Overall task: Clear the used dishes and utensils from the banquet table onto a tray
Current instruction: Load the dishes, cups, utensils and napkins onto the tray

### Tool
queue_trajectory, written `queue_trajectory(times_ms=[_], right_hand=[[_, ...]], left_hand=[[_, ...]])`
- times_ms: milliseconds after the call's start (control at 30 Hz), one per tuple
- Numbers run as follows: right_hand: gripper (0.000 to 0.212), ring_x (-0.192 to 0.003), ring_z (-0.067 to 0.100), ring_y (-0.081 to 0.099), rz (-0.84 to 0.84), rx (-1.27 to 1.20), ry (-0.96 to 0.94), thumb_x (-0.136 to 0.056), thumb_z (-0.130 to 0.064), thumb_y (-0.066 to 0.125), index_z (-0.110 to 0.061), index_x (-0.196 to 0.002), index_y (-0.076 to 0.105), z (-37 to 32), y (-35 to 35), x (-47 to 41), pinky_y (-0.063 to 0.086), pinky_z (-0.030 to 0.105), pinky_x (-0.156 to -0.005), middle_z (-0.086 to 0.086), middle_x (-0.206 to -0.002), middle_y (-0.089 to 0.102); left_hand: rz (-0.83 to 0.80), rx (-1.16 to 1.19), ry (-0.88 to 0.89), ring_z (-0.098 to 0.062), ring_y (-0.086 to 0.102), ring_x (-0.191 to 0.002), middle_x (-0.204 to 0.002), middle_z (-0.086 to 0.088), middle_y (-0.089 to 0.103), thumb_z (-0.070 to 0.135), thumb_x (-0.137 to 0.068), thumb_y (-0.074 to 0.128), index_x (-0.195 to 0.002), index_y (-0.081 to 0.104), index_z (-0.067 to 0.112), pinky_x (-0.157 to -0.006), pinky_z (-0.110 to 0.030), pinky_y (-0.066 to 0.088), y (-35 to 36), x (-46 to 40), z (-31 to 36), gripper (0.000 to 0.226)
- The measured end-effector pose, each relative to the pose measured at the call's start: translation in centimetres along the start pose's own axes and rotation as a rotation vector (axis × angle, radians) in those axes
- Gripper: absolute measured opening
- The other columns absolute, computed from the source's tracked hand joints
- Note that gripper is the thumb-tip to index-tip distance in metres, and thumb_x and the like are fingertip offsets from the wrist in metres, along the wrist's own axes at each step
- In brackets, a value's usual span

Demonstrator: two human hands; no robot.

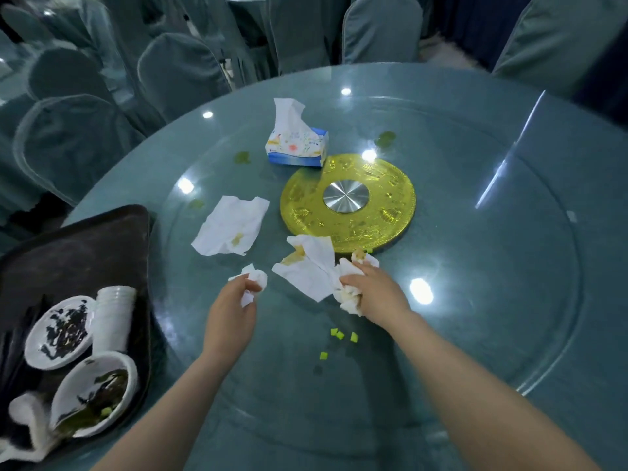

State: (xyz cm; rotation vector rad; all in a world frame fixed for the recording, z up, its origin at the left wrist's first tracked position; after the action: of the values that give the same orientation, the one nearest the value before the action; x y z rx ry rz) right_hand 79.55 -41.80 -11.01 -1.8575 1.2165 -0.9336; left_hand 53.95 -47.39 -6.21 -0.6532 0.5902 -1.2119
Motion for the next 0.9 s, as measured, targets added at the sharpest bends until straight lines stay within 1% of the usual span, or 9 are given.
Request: queue_trajectory(times_ms=[100,200,367,500,600,667,767,833,900], right_hand=[[0.050,-0.123,0.023,0.047,0.018,-0.118,0.061,-0.080,-0.001,0.056,-0.029,-0.121,0.064,0.3,-1.4,1.1,0.046,0.025,-0.083,-0.001,-0.147,0.039],[0.053,-0.121,0.022,0.050,0.184,-0.272,0.114,-0.079,0.000,0.046,-0.030,-0.118,0.067,-0.2,-3.1,2.0,0.042,0.021,-0.087,0.000,-0.144,0.045],[0.056,-0.132,0.021,0.042,0.395,-0.313,0.104,-0.069,-0.018,0.041,-0.028,-0.117,0.067,-4.0,-4.5,0.1,0.034,0.022,-0.095,0.001,-0.147,0.044],[0.050,-0.141,0.021,0.025,0.255,-0.258,0.074,-0.084,-0.009,0.048,-0.030,-0.128,0.058,-6.8,-1.5,-4.8,0.026,0.031,-0.113,0.001,-0.153,0.030],[0.052,-0.147,0.024,-0.002,0.030,-0.102,0.131,-0.092,-0.037,0.047,-0.041,-0.142,0.037,-7.1,2.8,-7.2,0.007,0.040,-0.119,-0.003,-0.161,0.006],[0.067,-0.146,0.026,-0.016,-0.011,0.045,0.136,-0.084,-0.062,0.048,-0.048,-0.144,0.022,-6.4,5.0,-7.4,0.000,0.047,-0.119,-0.005,-0.161,-0.006],[0.072,-0.145,0.023,-0.020,0.037,0.112,0.100,-0.082,-0.069,0.046,-0.051,-0.144,0.016,-5.4,6.0,-7.4,-0.001,0.047,-0.118,-0.007,-0.160,-0.010],[0.062,-0.146,0.022,-0.015,0.082,0.126,0.072,-0.089,-0.063,0.041,-0.049,-0.145,0.019,-5.2,6.0,-7.4,0.001,0.043,-0.117,-0.006,-0.161,-0.006],[0.055,-0.146,0.022,-0.011,0.113,0.129,0.067,-0.093,-0.054,0.041,-0.048,-0.144,0.024,-5.2,5.9,-7.4,0.005,0.041,-0.117,-0.004,-0.161,-0.001]], left_hand=[[-0.014,0.023,0.010,-0.002,0.047,-0.101,-0.116,0.021,0.050,0.002,-0.088,0.053,-0.092,0.055,0.030,-0.079,-0.016,0.032,0.2,-1.0,-0.3,0.028],[-0.048,0.060,-0.011,-0.007,0.050,-0.097,-0.119,0.022,0.049,0.003,-0.089,0.050,-0.091,0.054,0.032,-0.076,-0.023,0.037,0.7,-2.2,-1.3,0.029],[0.005,0.092,-0.006,-0.013,0.052,-0.102,-0.120,0.016,0.050,-0.002,-0.085,0.046,-0.102,0.054,0.027,-0.078,-0.027,0.038,0.1,-5.8,-3.5,0.034],[0.071,0.065,-0.008,-0.026,0.055,-0.100,-0.125,0.001,0.056,-0.003,-0.085,0.046,-0.118,0.051,0.023,-0.077,-0.035,0.044,-1.1,-10.8,-4.8,0.042],[0.112,0.011,0.039,-0.027,0.052,-0.112,-0.131,-0.002,0.054,-0.003,-0.087,0.046,-0.130,0.050,0.019,-0.085,-0.033,0.039,-1.7,-14.5,-5.7,0.049],[0.092,-0.042,0.077,-0.028,0.050,-0.117,-0.135,-0.003,0.052,-0.004,-0.087,0.045,-0.132,0.051,0.018,-0.088,-0.034,0.039,-1.4,-16.6,-6.4,0.051],[-0.103,-0.178,0.057,-0.029,0.035,-0.136,-0.151,-0.009,0.034,0.017,-0.093,0.053,-0.139,0.047,0.020,-0.104,-0.039,0.033,0.3,-18.6,-7.7,0.047],[-0.276,-0.344,0.005,-0.032,0.017,-0.143,-0.159,-0.011,0.013,0.043,-0.091,0.056,-0.145,0.037,0.030,-0.113,-0.045,0.018,1.8,-18.7,-8.6,0.058],[-0.326,-0.436,0.027,-0.038,0.009,-0.144,-0.160,-0.010,0.008,0.052,-0.089,0.056,-0.143,0.037,0.035,-0.113,-0.046,0.012,3.0,-18.2,-9.1,0.060]])
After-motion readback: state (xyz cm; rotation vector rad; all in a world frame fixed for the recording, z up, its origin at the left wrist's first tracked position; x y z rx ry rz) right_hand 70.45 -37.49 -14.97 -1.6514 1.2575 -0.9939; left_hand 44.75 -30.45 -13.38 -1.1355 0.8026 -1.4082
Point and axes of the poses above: each hand's wrist, its own x-axis away from the middle knuckle, its own y-axis out of the palm, z = x × y, the point moved 2 cm from there along -x, towards the middle knuckle
